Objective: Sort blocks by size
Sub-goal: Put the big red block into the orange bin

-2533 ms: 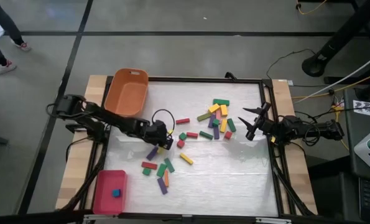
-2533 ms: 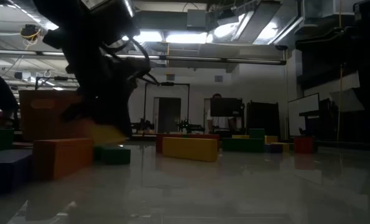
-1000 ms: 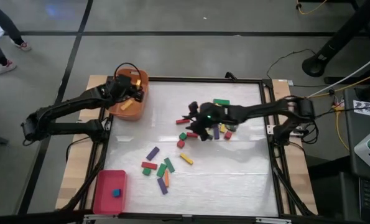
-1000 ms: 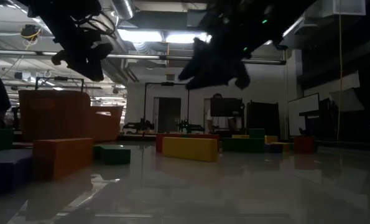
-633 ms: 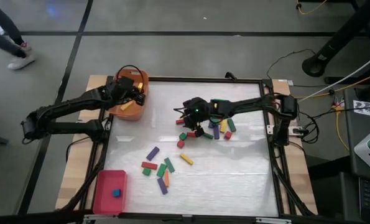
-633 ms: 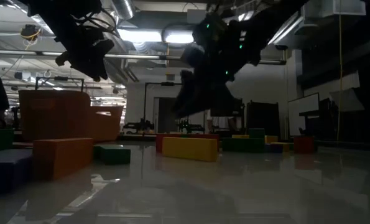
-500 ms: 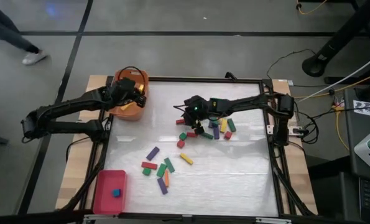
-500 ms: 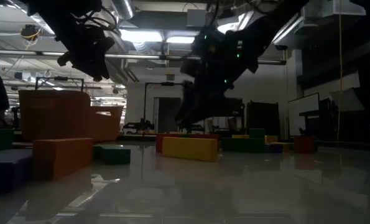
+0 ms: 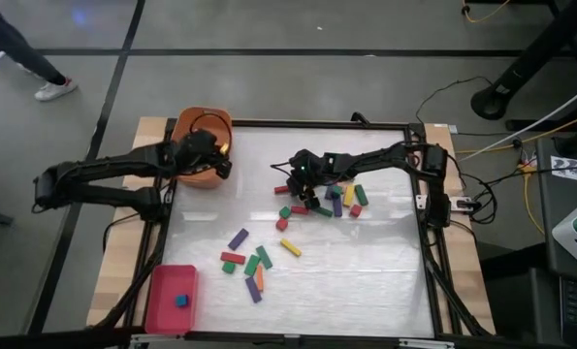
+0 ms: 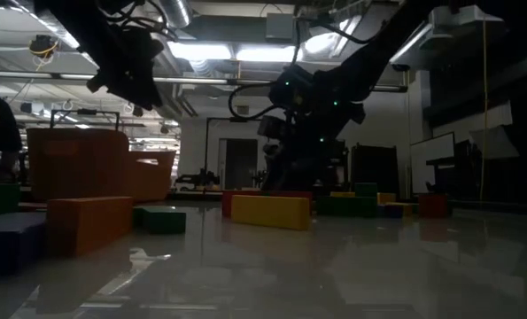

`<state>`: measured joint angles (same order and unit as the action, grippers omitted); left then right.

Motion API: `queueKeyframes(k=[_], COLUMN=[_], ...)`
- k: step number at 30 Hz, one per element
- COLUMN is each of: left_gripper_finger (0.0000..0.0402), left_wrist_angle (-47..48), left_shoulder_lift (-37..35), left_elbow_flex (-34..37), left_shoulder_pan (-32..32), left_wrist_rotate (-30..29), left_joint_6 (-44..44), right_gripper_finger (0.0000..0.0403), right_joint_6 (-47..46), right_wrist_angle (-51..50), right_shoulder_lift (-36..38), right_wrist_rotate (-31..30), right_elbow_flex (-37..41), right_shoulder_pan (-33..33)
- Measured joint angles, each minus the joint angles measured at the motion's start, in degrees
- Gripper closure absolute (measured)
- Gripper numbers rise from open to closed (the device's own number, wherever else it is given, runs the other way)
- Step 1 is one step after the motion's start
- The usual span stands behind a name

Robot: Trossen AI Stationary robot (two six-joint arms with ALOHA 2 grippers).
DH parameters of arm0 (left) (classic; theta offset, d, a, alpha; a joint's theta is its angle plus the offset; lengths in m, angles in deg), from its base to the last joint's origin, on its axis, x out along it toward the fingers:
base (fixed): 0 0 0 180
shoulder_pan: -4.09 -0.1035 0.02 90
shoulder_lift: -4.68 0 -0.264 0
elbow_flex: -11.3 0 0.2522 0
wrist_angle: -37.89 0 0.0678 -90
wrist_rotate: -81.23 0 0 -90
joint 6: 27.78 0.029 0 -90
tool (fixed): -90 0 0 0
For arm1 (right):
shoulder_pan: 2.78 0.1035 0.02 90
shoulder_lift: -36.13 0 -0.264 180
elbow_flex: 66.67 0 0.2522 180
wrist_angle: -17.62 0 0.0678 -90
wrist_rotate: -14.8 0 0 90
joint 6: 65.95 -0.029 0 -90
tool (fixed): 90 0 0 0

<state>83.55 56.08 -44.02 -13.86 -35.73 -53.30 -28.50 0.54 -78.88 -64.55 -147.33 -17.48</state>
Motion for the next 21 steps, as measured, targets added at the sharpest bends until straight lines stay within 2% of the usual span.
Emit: queueKeyframes(k=[6, 14, 21], left_gripper_finger=[0.0274, 0.0274, 0.0274], left_wrist_angle=[0.0, 0.1, 0.0], left_shoulder_lift=[0.0, 0.0, 0.0], left_elbow_flex=[0.0, 0.0, 0.0], left_shoulder_pan=[5.5, 14.2, 23.0], left_wrist_rotate=[1.5, 10.9, 13.5], left_joint_6=[-1.4, -1.5, -1.6], right_gripper_finger=[0.0346, 0.0345, 0.0347], right_joint_6=[0.3, 0.4, 2.0], right_wrist_angle=[5.0, 21.0, 22.8], right_shoulder_lift=[-0.4, -0.4, -6.1], right_wrist_rotate=[-0.8, -1.0, -1.2], right_elbow_flex=[0.1, -1.2, -14.4], right_shoulder_pan=[0.1, 0.0, 0.0])
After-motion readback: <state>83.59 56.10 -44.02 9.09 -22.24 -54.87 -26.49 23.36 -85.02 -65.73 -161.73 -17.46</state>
